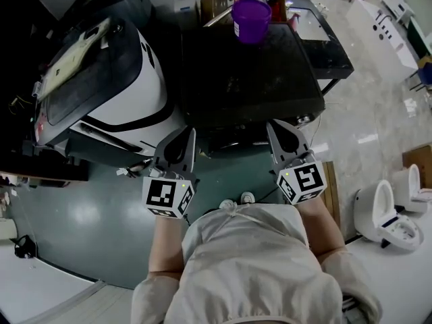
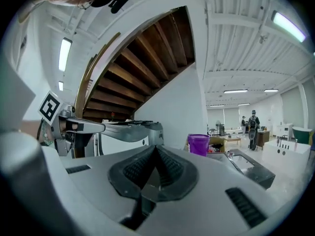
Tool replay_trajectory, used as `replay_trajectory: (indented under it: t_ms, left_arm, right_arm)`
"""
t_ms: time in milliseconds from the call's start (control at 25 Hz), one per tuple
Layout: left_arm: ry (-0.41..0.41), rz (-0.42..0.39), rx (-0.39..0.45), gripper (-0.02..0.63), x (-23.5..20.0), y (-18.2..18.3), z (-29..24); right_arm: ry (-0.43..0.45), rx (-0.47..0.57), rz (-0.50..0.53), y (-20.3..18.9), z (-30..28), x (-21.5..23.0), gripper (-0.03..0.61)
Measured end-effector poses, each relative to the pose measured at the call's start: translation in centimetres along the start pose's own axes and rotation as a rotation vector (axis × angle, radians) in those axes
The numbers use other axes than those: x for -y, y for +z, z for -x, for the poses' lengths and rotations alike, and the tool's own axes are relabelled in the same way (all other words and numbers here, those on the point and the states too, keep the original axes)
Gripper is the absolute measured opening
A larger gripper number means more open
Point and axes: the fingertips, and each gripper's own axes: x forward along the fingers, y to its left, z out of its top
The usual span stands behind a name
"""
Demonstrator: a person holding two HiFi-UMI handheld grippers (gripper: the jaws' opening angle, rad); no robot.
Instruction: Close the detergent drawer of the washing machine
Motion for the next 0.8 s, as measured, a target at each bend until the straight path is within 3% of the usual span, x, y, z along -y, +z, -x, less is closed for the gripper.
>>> replay_trajectory:
  t_ms: [200, 800]
  left_arm:
    - [-0.036, -0.019, 0.001, 0.018, 1.1, 1.6, 0.1]
    - [-0.057, -0.011, -0.044, 0.018, 2.4, 0.9, -1.1]
  right_arm:
    - [-0.019, 0.001, 0.022, 0.8, 1.2, 1.0, 0.005]
    - [0.015, -0.002, 0.025, 0.5, 1.8, 1.1, 0.003]
